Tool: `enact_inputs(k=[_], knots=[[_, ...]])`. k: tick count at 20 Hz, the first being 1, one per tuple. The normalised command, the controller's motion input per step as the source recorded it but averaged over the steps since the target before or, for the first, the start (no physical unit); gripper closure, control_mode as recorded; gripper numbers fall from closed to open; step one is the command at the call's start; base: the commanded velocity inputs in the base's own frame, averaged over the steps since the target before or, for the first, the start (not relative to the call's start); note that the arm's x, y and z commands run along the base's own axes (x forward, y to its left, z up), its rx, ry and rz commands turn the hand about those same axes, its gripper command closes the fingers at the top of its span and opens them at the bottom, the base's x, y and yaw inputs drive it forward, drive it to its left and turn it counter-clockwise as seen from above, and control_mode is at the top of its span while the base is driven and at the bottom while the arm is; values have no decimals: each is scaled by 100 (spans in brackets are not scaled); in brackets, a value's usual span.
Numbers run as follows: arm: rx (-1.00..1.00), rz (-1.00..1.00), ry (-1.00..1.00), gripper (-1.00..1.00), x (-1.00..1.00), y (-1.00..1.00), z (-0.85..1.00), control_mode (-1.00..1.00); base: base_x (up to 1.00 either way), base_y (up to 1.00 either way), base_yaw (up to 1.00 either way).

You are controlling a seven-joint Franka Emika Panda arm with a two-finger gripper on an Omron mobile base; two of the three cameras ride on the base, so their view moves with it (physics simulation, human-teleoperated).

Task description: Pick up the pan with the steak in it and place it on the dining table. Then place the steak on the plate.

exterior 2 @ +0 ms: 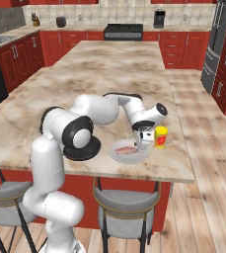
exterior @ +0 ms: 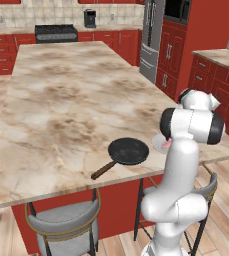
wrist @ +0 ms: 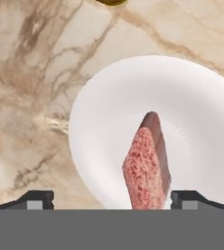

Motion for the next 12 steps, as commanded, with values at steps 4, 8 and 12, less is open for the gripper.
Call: enact_inputs(k=[4,8,12], knots=[[3,0,-1,-100,-61,83,62,-100,0,0,0],[0,3,-7,-100,-53,100,43,-100,0,0,0],[-8,5,-19,-100,-43,100,15,-100,0,0,0]])
